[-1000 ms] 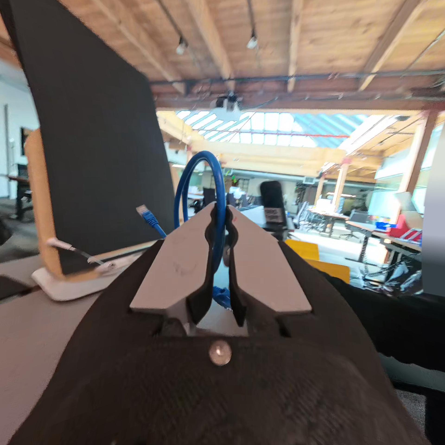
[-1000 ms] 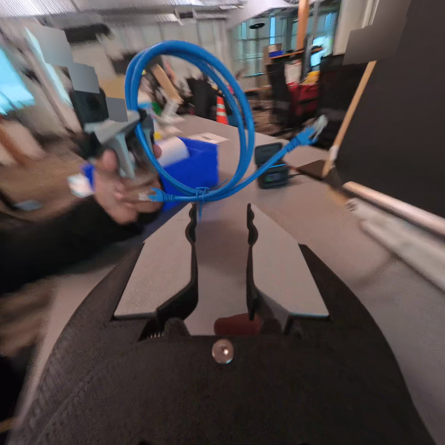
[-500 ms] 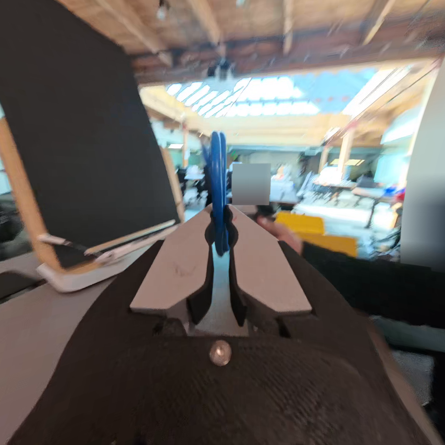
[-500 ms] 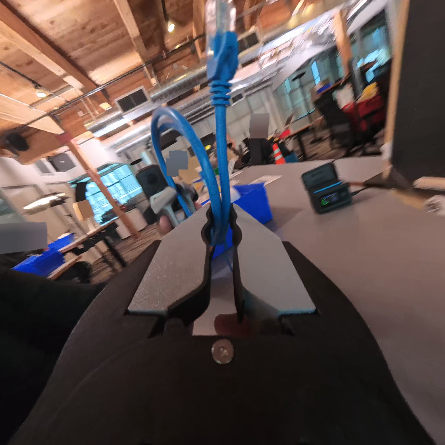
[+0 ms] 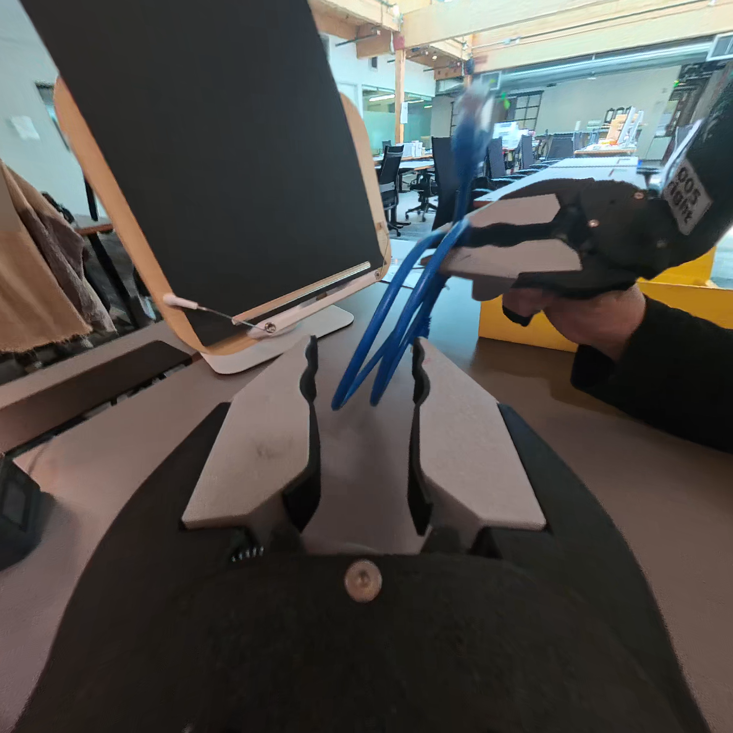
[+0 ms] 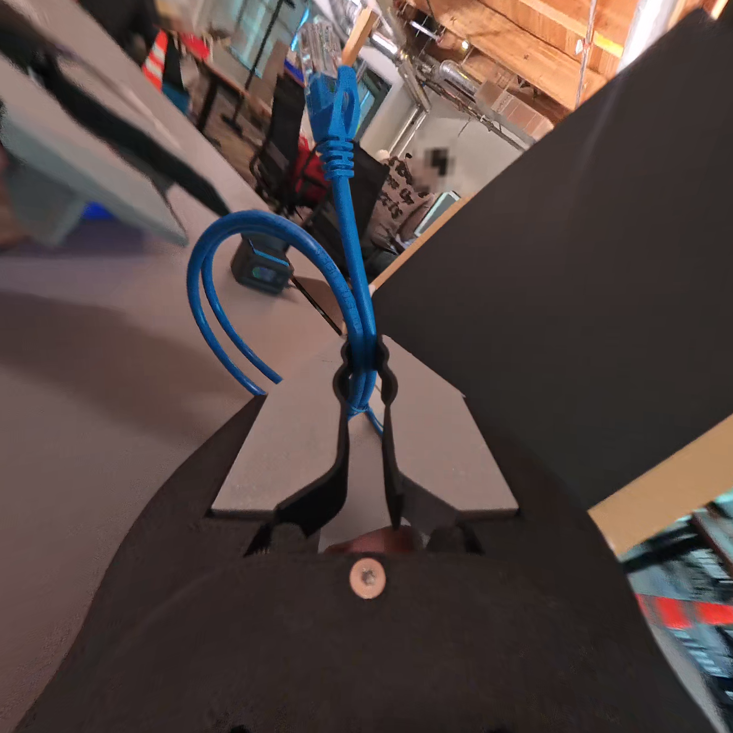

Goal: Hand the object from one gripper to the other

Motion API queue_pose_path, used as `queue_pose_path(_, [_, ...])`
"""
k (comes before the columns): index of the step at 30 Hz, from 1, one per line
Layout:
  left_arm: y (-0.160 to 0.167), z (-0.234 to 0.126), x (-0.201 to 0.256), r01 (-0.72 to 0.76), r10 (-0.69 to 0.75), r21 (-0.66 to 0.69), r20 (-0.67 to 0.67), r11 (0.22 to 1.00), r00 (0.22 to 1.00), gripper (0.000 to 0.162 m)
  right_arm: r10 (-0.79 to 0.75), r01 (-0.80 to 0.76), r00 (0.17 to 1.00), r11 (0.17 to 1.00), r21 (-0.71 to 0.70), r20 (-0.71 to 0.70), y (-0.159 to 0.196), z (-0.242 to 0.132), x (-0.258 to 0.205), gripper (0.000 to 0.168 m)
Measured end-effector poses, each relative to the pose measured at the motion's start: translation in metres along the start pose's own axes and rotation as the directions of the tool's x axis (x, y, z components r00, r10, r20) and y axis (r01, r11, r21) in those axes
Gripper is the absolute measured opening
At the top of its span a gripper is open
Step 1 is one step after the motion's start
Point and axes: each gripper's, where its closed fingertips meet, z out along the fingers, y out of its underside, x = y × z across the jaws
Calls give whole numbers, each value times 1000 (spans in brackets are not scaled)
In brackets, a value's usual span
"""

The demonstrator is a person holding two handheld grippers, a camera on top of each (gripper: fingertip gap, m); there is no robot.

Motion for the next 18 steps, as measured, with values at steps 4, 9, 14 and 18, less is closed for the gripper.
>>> queue_pose_path(4, [4,4,10,-94,94,-27,-1,995,996,46,-200,200,979,980,-6,29,-2,3,-23,7])
queue_pose_path(9, [21,12,25,-242,239,-89,-45,966,970,6,-249,249,967,968,25,42,-11,5,-40,7])
queue_pose_path(14, [13,9,5,-555,576,-156,174,817,799,3,73,-75,978,997,4,195,-5,1,-39,15])
queue_pose_path(18, [15,11,6,-672,700,-195,199,714,686,3,269,-294,912,955,36,309,-15,-8,-31,39])
